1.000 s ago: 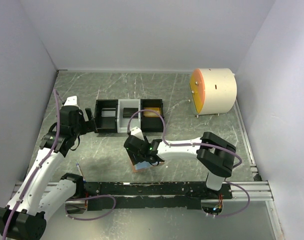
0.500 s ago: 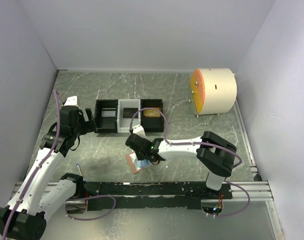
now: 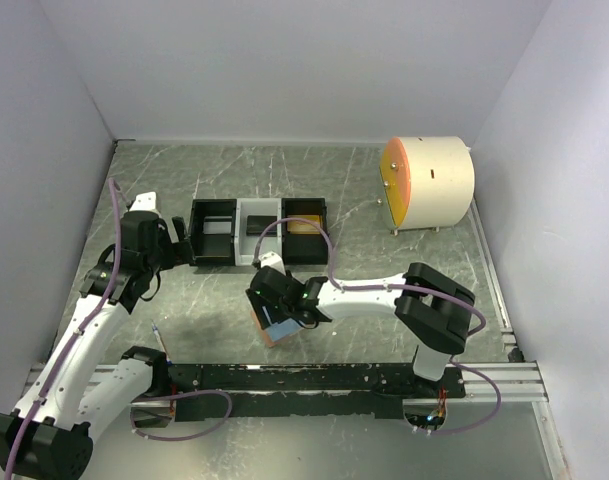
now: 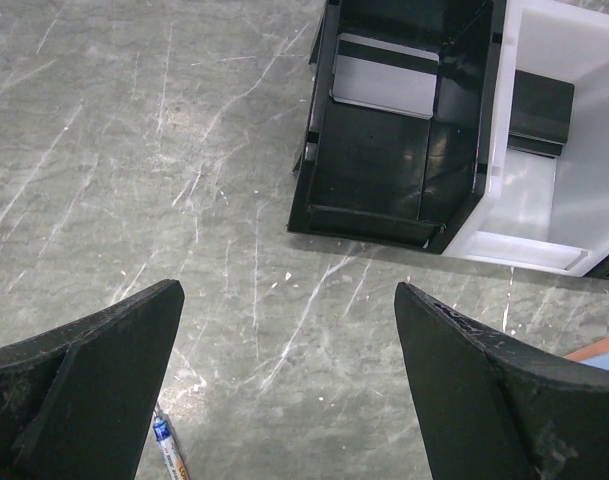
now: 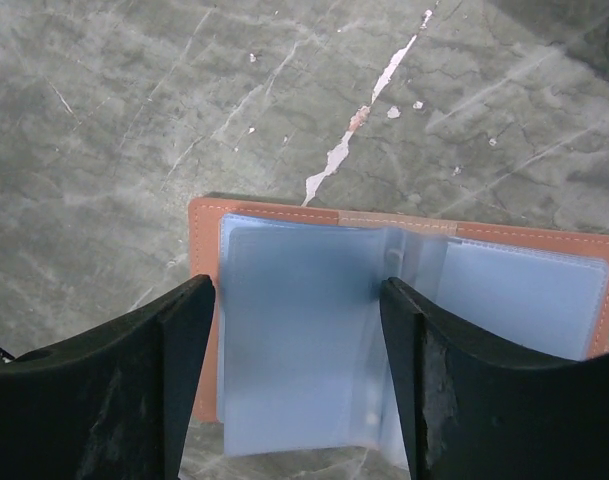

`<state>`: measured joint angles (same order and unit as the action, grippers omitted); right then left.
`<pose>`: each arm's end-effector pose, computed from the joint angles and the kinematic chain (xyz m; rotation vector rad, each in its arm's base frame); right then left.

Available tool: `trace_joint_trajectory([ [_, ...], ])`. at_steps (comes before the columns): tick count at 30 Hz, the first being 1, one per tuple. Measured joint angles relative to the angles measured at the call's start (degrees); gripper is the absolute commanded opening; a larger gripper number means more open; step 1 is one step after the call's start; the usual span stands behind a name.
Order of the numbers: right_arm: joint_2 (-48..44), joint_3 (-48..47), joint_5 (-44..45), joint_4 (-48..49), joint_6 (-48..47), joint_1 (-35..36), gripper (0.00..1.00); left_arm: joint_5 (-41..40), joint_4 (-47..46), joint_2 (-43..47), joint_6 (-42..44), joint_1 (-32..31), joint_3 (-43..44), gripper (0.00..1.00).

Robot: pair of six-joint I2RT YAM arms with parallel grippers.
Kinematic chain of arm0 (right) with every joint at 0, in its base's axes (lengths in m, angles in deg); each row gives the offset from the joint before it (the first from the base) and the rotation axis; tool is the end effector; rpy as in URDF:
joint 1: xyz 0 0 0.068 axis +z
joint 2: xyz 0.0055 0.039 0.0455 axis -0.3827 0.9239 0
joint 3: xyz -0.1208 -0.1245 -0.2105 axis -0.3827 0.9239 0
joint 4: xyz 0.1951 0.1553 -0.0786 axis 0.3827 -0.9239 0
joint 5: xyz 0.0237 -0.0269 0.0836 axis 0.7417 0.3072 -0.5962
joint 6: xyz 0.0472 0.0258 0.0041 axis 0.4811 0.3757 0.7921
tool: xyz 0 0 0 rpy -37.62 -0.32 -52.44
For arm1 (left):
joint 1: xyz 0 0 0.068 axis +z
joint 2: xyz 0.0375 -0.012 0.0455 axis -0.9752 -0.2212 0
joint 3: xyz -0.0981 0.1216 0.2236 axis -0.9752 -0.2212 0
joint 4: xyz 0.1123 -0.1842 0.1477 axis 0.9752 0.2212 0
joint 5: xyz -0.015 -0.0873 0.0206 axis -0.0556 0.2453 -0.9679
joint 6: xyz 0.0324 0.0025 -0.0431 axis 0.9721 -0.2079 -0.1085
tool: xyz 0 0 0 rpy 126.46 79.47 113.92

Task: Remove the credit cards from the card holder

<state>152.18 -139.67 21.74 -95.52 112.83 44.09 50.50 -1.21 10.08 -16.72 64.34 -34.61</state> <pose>0.1431 0.3114 0.1566 -0.6168 2.4775 0.4538 0.1733 -0.0309 0.2919 -0.2954 2.1902 -0.0606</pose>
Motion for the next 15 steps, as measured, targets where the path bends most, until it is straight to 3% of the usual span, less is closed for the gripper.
trace_joint_trajectory([
  [9,3.5,-4.3,6.1,-4.6,-1.3,3.3,0.67,0.0,0.0,0.0,0.0,0.0,0.0,0.98],
  [15,5.4,-6.8,8.5,-6.6,-0.6,4.7,0.46,0.1,0.0,0.0,0.0,0.0,0.0,0.98],
])
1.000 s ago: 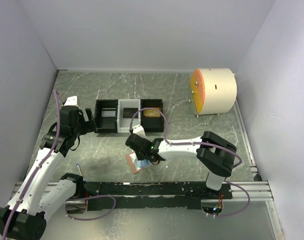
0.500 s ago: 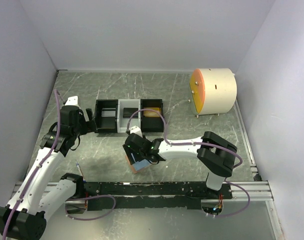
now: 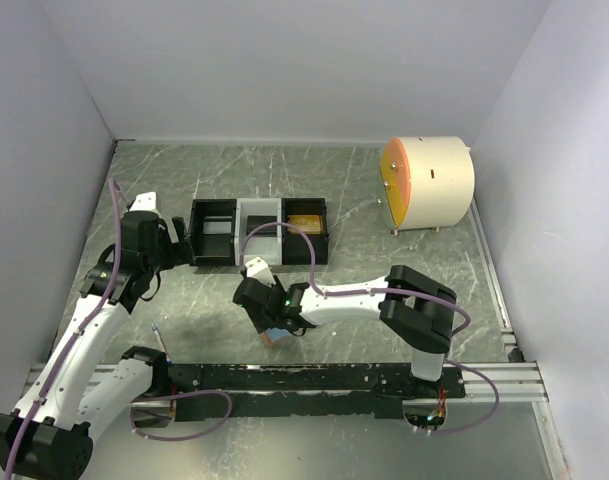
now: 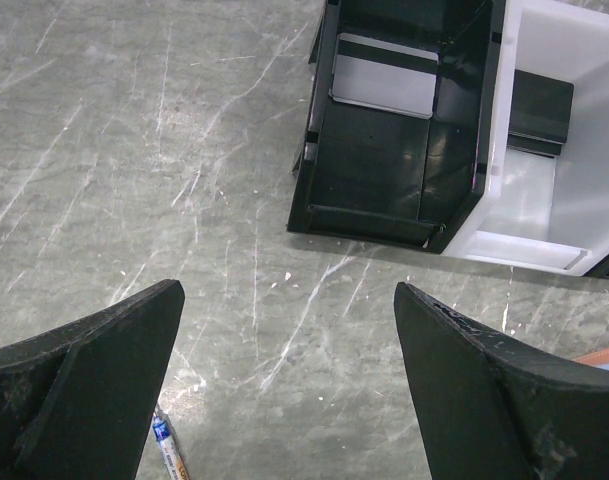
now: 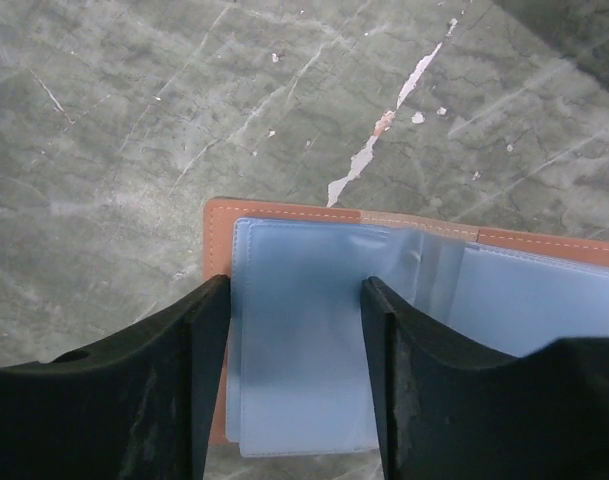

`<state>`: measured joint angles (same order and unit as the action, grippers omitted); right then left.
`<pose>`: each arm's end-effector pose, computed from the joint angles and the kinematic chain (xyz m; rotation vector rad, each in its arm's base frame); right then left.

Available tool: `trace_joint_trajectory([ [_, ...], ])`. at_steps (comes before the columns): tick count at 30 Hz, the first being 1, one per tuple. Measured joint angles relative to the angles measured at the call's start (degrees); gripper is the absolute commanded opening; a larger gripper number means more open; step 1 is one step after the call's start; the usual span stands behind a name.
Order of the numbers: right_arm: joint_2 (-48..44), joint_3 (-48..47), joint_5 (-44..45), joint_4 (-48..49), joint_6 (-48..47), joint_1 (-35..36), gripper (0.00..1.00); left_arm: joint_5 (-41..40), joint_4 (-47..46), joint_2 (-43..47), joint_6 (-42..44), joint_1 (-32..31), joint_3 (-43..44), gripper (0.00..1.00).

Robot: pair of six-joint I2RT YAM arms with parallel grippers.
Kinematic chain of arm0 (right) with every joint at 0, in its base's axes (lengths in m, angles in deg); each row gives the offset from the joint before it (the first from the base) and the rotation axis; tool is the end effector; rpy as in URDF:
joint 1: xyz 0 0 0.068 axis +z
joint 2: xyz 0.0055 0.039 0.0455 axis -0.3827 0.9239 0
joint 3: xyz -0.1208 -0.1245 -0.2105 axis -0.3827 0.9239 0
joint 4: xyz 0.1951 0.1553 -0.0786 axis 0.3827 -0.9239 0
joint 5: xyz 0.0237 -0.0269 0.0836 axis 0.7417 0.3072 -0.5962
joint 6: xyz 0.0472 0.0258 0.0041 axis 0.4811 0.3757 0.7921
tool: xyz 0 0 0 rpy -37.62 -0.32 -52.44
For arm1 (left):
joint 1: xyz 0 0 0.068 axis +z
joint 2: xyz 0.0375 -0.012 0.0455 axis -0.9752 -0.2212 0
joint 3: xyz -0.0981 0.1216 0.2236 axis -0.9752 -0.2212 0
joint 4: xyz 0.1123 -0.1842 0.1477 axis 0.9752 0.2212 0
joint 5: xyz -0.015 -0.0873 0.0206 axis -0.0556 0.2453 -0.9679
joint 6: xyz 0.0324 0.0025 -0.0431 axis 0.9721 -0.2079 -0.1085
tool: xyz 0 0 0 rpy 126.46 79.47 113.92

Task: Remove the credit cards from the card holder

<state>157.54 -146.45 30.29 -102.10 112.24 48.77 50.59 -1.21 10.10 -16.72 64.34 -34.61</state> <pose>0.1279 0.3377 0.1529 -0.6864 2.4353 0.2597 0.1732 -0.0309 0.2919 -0.2946 2.1903 -0.0624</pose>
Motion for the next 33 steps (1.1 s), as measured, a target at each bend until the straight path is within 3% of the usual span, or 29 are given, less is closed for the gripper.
trace_joint_trajectory([
  [14,-1.6,1.9,-2.3,2.3,0.0,-1.6,0.29,0.1,0.0,0.0,0.0,0.0,0.0,0.98],
  [23,-3.5,3.2,-6.2,3.1,0.6,-2.5,0.63,0.5,0.0,0.0,0.0,0.0,0.0,0.99],
  [28,-8.8,3.2,-5.6,-0.5,0.3,-2.5,0.69,3.8,-0.6,0.5,0.0,0.0,-0.2,0.97],
  [33,-16.5,4.3,-4.6,-0.8,0.1,-4.7,0.67,15.1,-4.4,0.9,-2.5,0.0,-1.8,0.9],
])
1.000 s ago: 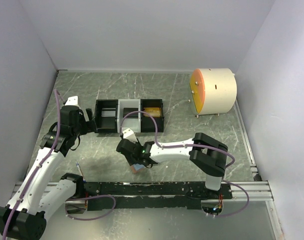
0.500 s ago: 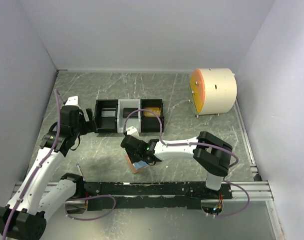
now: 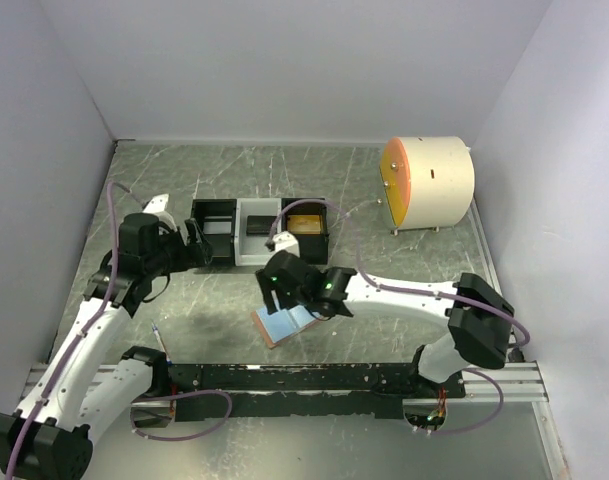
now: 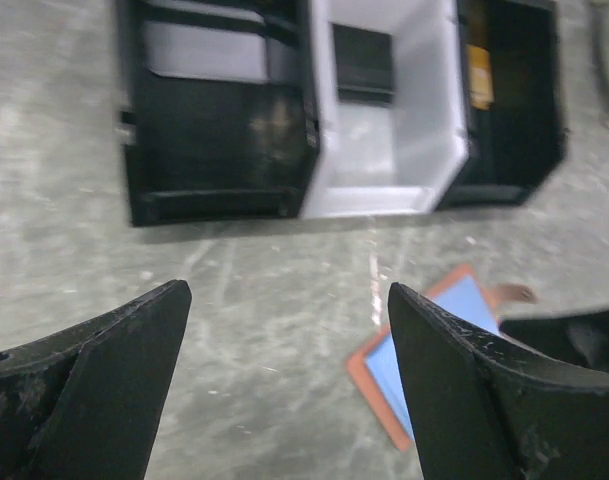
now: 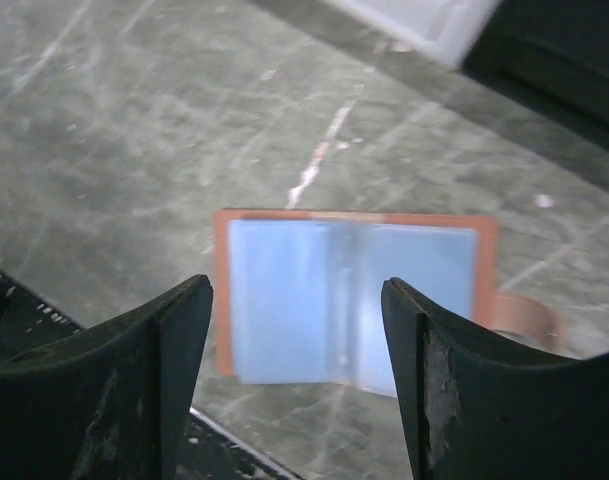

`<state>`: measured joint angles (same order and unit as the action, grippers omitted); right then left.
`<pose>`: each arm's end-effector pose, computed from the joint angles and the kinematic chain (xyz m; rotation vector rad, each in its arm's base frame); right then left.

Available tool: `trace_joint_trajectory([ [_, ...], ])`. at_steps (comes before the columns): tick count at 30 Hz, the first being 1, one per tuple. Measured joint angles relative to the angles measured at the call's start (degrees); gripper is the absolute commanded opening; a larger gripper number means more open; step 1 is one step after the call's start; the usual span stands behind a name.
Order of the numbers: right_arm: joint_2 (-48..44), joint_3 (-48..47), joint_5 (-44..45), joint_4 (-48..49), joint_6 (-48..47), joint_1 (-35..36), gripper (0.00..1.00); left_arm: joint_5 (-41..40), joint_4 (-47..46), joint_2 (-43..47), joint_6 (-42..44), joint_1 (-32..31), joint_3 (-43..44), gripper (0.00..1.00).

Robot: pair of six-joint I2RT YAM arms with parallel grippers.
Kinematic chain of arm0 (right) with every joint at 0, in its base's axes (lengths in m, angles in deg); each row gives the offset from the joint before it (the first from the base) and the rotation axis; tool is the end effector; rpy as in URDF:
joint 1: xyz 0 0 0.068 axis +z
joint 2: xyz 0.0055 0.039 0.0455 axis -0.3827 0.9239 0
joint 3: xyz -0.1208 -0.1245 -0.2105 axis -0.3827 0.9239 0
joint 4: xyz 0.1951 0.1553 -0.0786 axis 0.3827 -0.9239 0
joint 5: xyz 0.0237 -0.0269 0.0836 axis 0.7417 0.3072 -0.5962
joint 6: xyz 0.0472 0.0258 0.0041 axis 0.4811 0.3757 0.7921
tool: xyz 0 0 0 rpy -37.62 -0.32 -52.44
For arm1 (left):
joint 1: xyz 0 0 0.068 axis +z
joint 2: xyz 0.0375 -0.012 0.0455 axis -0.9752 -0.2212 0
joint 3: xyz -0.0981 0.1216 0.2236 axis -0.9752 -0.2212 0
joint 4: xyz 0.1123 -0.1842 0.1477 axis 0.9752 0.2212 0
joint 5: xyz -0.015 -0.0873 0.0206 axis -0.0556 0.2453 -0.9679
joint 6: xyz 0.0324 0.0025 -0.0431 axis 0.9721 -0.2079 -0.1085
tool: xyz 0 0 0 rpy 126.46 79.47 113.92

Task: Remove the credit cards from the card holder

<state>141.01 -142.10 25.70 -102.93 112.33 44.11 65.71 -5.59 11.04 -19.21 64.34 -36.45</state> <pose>0.1379 0.2937 0.2223 -0.5507 2.3656 0.4874 0.1734 -0.0405 0.2898 -0.1980 2.1884 -0.3890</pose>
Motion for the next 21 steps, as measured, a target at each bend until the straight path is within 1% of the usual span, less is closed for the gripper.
trace_joint_trajectory([
  [2,-2.0,2.1,-0.7,0.4,0.0,-2.5,0.65,5.7,-2.8,0.1,-2.8,-0.5,-2.3,0.9],
  [4,-2.9,4.7,-2.3,1.1,0.1,-5.3,0.61,8.7,-6.1,0.6,-6.2,-2.8,-5.6,0.9],
  [5,-3.3,6.6,-3.6,1.7,0.1,-6.8,0.6,9.5,-7.5,1.0,-8.1,-5.2,-7.4,0.89],
  [8,-4.1,11.8,-7.7,3.0,0.5,-9.9,0.54,9.8,-10.1,1.2,-13.3,-15.2,-11.2,0.86],
  [10,-4.7,14.4,-10.3,3.8,0.8,-10.8,0.52,8.1,-11.9,0.3,-17.0,-22.7,-12.7,0.84],
  [12,-5.1,15.8,-11.9,4.3,1.0,-11.4,0.52,5.9,-13.9,-1.5,-20.1,-28.7,-13.7,0.81],
  [15,-5.4,16.6,-13.1,5.1,1.0,-12.2,0.52,2.4,-16.3,-5.5,-24.2,-35.3,-14.3,0.77],
  [18,-6.1,17.2,-13.2,5.4,0.9,-13.1,0.53,-1.5,-18.3,-10.8,-27.5,-40.6,-14.2,0.73],
  [21,-7.0,17.5,-13.6,5.4,0.4,-14.1,0.52,-5.6,-18.3,-17.7,-30.3,-46.1,-12.4,0.68],
])
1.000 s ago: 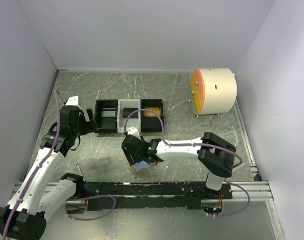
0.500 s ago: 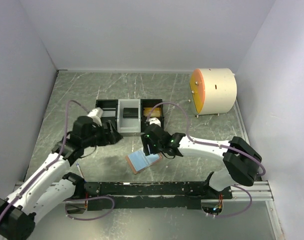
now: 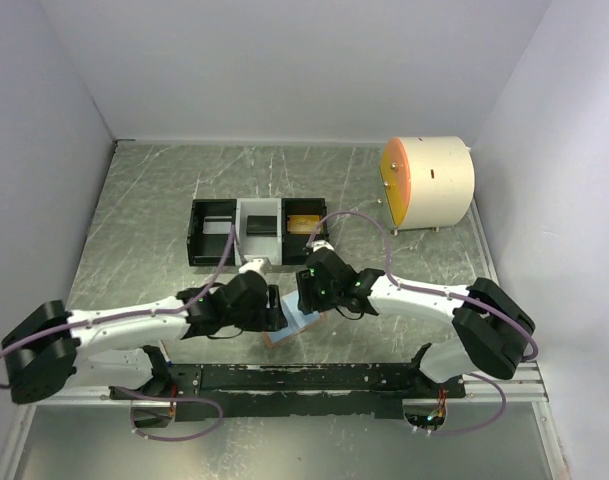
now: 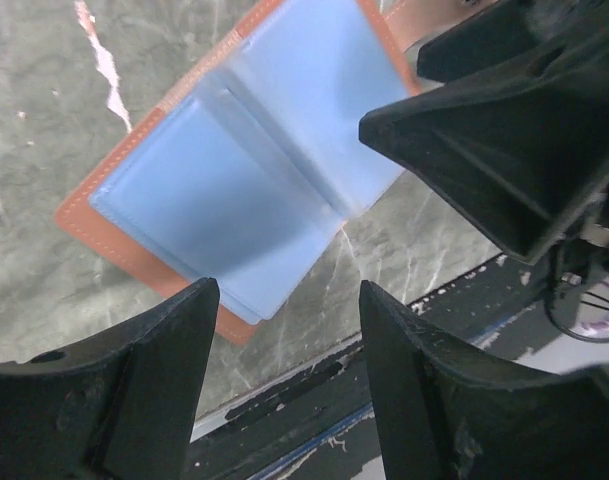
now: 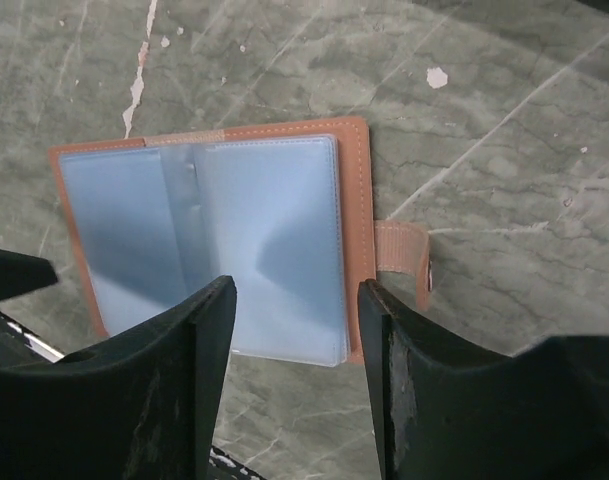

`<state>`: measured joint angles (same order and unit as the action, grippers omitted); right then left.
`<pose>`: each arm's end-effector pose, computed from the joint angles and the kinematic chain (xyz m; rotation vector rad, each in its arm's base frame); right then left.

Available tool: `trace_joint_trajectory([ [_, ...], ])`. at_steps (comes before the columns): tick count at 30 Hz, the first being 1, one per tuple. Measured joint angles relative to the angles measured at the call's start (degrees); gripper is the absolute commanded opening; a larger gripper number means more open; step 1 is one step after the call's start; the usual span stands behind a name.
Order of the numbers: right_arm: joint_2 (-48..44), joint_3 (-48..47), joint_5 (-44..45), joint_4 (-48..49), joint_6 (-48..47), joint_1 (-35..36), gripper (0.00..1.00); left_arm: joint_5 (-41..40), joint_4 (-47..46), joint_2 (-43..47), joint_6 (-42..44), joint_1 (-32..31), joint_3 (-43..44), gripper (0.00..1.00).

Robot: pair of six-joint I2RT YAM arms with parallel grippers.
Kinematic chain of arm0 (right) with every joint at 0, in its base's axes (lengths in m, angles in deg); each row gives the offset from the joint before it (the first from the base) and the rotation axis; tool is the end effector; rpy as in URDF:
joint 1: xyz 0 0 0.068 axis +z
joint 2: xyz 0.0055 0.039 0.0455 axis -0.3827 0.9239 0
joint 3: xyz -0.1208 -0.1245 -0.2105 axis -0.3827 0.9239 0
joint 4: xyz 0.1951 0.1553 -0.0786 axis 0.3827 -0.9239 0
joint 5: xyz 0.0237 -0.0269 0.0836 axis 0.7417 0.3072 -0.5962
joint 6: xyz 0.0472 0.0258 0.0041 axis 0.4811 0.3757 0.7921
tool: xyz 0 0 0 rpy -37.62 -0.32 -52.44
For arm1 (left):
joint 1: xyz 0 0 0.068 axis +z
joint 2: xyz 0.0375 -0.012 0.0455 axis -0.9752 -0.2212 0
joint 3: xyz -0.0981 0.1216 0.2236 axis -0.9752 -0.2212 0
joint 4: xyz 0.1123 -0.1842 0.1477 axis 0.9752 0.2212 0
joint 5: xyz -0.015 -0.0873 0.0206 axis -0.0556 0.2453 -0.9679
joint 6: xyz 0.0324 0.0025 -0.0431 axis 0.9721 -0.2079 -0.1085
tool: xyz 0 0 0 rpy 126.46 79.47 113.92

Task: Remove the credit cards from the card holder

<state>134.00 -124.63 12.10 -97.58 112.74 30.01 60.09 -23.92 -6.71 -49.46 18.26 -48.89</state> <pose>0.1645 0.2117 0.1695 -0.3844 2.5675 0.5443 0.1157 -0.1871 0.1875 0.0682 2.5446 -0.7998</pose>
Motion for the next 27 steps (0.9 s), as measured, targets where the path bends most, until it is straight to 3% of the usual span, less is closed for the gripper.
trace_joint_trajectory([
  [7,-0.2,1.5,-3.5,2.0,-0.7,-1.1,0.49,-10.0,5.3,-9.9,-6.6,-7.7,6.1,0.69],
  [13,0.0,3.2,-3.5,2.3,-0.5,-1.1,0.48,-12.5,6.0,-11.4,-10.0,-8.8,5.7,0.6],
  [21,-0.2,6.4,-8.0,8.6,1.1,-1.5,0.22,-14.1,4.2,-11.0,-12.2,-9.0,2.1,0.49],
  [27,-0.5,9.6,-14.2,14.4,5.6,-1.6,0.13,-14.6,3.7,-10.6,-12.8,-9.0,1.3,0.46],
])
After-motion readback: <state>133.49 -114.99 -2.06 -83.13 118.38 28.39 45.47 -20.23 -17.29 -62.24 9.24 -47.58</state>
